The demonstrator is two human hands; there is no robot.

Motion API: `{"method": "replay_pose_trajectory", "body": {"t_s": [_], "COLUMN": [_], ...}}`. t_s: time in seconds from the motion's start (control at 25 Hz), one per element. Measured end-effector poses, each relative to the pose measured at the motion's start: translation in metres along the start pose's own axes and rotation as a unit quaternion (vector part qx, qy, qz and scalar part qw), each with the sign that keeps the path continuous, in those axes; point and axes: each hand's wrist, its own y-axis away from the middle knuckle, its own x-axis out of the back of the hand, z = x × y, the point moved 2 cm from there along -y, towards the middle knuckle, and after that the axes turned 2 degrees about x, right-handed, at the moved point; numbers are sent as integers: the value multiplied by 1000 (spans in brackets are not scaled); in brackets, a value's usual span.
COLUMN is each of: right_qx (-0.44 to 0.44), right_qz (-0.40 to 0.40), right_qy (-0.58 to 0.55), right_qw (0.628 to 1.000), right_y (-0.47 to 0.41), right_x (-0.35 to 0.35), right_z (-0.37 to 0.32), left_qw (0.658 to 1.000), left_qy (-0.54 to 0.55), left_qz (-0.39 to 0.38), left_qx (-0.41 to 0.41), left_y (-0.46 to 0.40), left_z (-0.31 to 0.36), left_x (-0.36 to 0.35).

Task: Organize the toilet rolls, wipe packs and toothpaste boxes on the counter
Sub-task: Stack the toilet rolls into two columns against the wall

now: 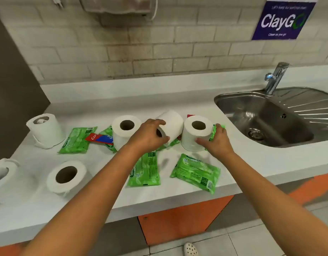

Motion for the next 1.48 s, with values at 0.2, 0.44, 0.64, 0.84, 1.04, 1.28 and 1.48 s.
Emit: {"method": "replay_pose_trajectory", "body": {"t_s": [0.2,0.44,0.64,0.84,1.04,1.28,1.48], "right_qx": [31,29,44,70,55,59,62], "right_qz": [18,45,54,82,80,61,59], "right_qy": [-85,-196,-203,-220,-210,-162,-159], "right_qw": [996,979,977,969,973,983,984], "right_y": [-34,-43,-63,-133,-233,-326,-381], "right_x": [-27,-39,-32,-1,4,-18,-44], "right_z": [14,18,7,-16,-25,-17,1], "left_qw": [991,974,973,954,905,863,883], "left_qy": [-116,-175,-99,107,264,342,339], "left_qz": [24,10,57,204,273,322,299], "left_qx": [64,146,202,192,191,187,127], "left_y": [-66,-98,-105,-140,-225,-301,-346], "left_z": [7,-6,-9,9,0,-26,-51], "left_x": [-28,-45,-34,-12,-23,-56,-81]}}
